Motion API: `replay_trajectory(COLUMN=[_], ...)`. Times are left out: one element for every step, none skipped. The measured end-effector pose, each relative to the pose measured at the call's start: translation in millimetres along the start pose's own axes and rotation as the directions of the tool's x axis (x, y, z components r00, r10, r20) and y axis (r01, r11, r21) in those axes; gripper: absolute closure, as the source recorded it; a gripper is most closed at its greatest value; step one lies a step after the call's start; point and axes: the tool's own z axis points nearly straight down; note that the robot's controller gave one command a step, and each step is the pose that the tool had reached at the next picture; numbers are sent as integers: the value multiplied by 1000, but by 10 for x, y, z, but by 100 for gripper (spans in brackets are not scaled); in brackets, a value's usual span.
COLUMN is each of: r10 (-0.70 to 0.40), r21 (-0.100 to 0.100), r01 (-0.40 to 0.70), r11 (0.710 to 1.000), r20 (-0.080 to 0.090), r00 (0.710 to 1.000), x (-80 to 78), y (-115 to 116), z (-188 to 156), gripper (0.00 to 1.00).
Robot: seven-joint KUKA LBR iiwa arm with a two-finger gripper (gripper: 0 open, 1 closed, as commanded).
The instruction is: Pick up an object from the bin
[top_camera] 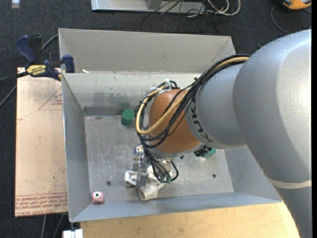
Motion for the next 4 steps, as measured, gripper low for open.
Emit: replay_trajectory(r10=[0, 0, 0, 0], r21=[0, 0, 0, 0], r01=[0, 0, 0, 0], r11=[1000, 1000, 1000, 1000], r20=[0, 0, 0, 0], r00=[1000, 1000, 1000, 1000], x=[0, 0, 0, 0], y=[0, 0, -1, -1], z=[0, 0, 0, 0], gripper=[100, 100, 100, 100])
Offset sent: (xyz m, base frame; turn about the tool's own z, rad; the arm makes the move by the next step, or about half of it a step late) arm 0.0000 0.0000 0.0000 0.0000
